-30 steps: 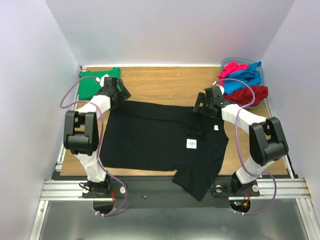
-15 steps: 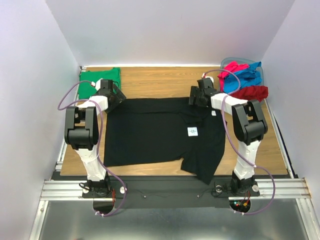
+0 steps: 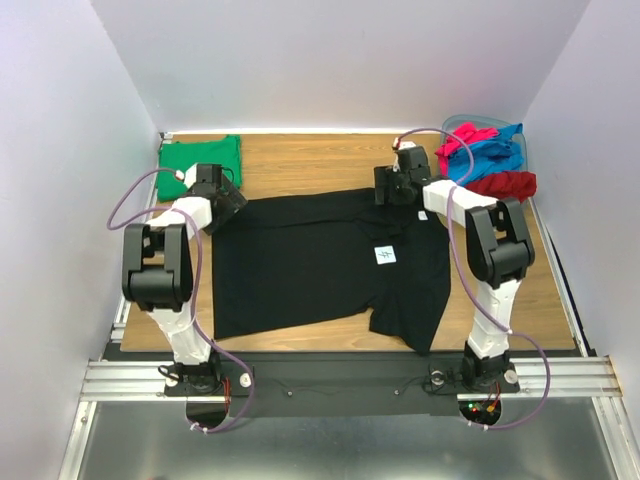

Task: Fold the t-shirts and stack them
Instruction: Fold the tshirt

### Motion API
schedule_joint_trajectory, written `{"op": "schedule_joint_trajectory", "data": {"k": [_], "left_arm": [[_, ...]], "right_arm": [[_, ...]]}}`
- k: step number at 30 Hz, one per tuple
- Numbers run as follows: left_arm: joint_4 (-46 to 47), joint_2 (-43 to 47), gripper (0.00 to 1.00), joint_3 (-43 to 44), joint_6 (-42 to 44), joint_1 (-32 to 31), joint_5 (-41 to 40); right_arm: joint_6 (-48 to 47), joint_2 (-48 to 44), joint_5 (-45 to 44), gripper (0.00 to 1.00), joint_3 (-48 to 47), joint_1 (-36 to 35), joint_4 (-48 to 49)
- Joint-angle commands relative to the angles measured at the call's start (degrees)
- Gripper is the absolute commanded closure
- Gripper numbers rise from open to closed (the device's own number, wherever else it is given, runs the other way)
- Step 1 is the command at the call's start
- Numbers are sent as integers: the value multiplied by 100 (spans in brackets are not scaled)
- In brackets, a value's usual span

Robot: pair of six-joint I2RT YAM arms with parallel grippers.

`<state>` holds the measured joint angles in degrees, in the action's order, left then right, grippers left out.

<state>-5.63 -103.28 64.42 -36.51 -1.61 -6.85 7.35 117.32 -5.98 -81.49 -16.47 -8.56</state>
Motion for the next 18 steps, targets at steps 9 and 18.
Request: {"op": "schedule_joint_trajectory", "data": {"k": [9,18], "left_arm": [[-1371,2891,2,-1254,-550,55,-704],[-1608,4352,2,-2706,-919,38,-449]], "right_arm": [[1224,-3029,904,0,1960,38,47],[2042,-4920,844,0,3798,21,-32]]}}
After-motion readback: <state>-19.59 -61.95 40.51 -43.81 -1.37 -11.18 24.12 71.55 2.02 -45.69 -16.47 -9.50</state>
